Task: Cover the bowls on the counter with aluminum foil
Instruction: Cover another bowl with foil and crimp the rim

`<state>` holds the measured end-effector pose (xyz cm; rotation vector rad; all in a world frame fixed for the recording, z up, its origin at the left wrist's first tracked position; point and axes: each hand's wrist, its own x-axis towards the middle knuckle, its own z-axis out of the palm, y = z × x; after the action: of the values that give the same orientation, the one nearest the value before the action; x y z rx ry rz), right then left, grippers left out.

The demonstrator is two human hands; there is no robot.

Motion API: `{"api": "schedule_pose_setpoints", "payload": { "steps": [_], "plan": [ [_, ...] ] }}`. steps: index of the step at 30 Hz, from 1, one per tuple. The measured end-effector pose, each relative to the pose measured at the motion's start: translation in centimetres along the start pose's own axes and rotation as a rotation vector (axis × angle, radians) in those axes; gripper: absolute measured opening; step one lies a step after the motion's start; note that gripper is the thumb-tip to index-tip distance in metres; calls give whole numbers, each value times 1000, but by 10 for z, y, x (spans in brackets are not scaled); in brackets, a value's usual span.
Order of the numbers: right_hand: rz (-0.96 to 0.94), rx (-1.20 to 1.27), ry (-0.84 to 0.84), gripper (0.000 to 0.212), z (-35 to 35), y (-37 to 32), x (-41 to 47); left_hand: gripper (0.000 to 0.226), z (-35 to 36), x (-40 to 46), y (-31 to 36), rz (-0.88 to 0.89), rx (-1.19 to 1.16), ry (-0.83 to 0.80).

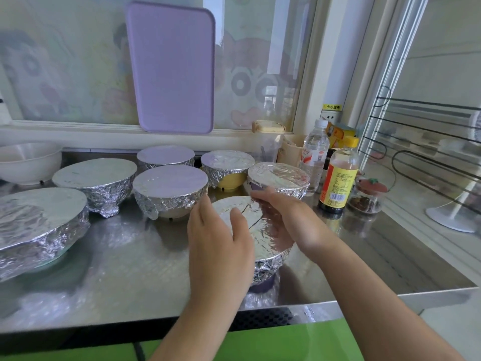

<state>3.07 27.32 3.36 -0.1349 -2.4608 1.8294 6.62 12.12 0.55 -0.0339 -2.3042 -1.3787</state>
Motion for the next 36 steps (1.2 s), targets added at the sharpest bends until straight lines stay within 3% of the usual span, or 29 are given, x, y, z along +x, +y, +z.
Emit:
{"api": "schedule_pose_setpoints", "payload": {
  "steps": [3, 6, 14, 22, 26, 36],
  "plan": [
    [92, 252, 60, 49, 8, 5, 1, 58, 8, -5, -8, -66, -173, 84],
    [106, 396, 89, 33, 8, 10, -2, 48, 15, -9, -8, -147, -364, 178],
    [175, 641, 119, 59, 15, 11, -10, 33, 21, -13, 4, -322, -705, 303],
    [180, 738, 187, 53, 19, 8, -16, 31, 14, -5, 1, -430, -820, 204],
    [179, 696, 208, 49, 15, 13, -17, 38, 1, 2, -8, -397, -767, 87],
    [178, 747, 207, 32, 18, 15, -23, 42, 2, -18, -13, -427, -691, -3]
  ]
}}
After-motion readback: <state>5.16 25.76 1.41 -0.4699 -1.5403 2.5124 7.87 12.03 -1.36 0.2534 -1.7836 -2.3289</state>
